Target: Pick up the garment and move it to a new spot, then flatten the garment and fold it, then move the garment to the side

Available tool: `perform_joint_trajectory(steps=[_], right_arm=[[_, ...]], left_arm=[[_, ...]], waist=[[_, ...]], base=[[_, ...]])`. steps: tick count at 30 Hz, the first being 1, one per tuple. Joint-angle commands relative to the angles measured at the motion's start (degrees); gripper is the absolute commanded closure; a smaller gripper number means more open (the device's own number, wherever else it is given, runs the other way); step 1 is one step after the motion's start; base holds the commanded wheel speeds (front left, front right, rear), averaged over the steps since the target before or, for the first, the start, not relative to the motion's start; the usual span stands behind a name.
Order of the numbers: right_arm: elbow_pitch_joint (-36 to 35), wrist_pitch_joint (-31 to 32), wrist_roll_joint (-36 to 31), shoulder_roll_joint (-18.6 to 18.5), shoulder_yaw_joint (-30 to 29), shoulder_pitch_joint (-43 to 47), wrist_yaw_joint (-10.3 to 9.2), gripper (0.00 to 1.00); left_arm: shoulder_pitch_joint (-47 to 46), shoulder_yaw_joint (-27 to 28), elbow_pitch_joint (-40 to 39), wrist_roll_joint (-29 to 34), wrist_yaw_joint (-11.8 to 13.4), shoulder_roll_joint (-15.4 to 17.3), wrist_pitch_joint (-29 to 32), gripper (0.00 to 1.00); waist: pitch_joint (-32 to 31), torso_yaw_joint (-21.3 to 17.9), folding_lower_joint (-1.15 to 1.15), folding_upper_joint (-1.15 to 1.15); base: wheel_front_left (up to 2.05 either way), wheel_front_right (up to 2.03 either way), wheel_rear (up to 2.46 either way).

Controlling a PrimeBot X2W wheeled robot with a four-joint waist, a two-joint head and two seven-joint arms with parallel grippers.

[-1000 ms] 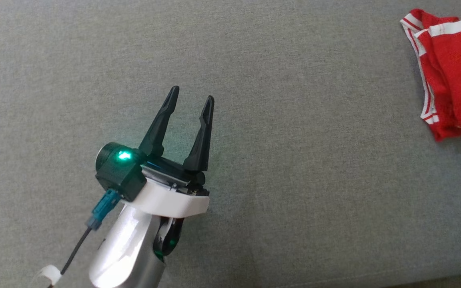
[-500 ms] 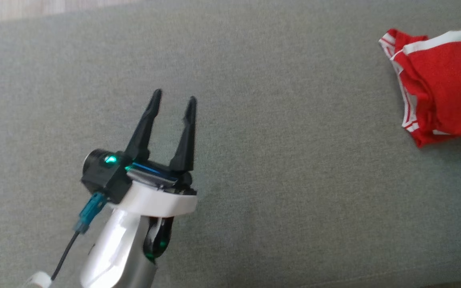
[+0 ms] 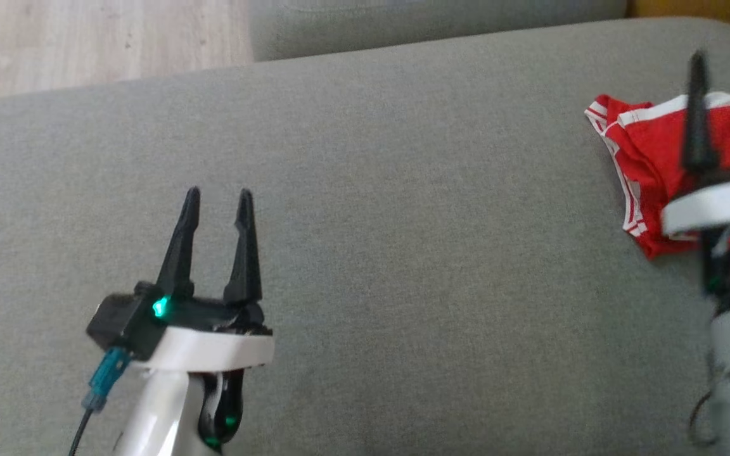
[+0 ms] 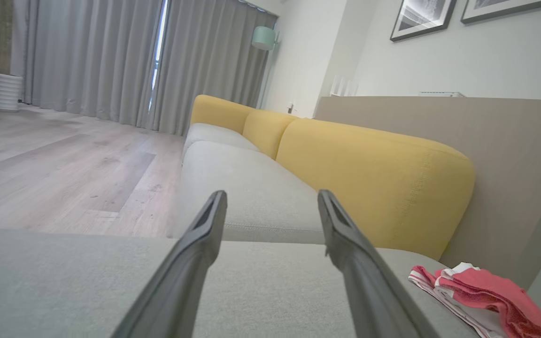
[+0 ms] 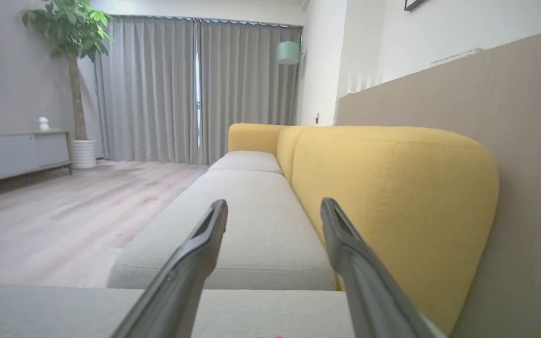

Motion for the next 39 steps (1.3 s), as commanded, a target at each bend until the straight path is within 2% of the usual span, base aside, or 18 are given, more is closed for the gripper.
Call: perform_joint_trajectory(steps=[1, 5, 8, 17, 39], right_arm=[[-3.2, -0.8, 0.3, 1.9, 0.6, 1.7, -0.04, 0.0], [-5.0, -2.4, 1.0, 7.7, -0.3, 7.8, -0.04, 0.0], [-5.0, -3.9, 1.5, 9.2, 1.0, 12.3, -0.04, 0.0], [-4.3, -6.5, 7.6, 9.4, 5.0, 18.2, -0.04, 0.0], [-6.7, -6.6, 8.0, 9.5, 4.8, 19.5, -0.04, 0.0]], left_arm=[[-0.3, 2.6, -1.9, -0.3, 0.3, 0.3, -0.3, 0.0], [2.1, 3.1, -1.2, -1.1, -0.1, 0.3, -0.3, 0.0], [3.8, 3.8, -1.4, -1.9, -0.2, 0.3, -0.3, 0.0], [5.5, 4.5, -2.7, -3.5, -0.9, 0.3, -0.3, 0.0], [6.4, 3.9, -3.4, -5.7, -1.3, 0.3, -0.3, 0.0]], waist=[[-1.0, 0.7, 0.01, 0.0], [-2.4, 1.4, 0.01, 0.0], [-3.1, 1.7, 0.01, 0.0], [-3.8, 2.3, 0.01, 0.0], [-3.8, 3.3, 0.01, 0.0]], base=[[0.0, 0.0, 0.0], [0.0, 0.0, 0.0], [0.0, 0.0, 0.0], [0.0, 0.0, 0.0], [0.0, 0.0, 0.0]])
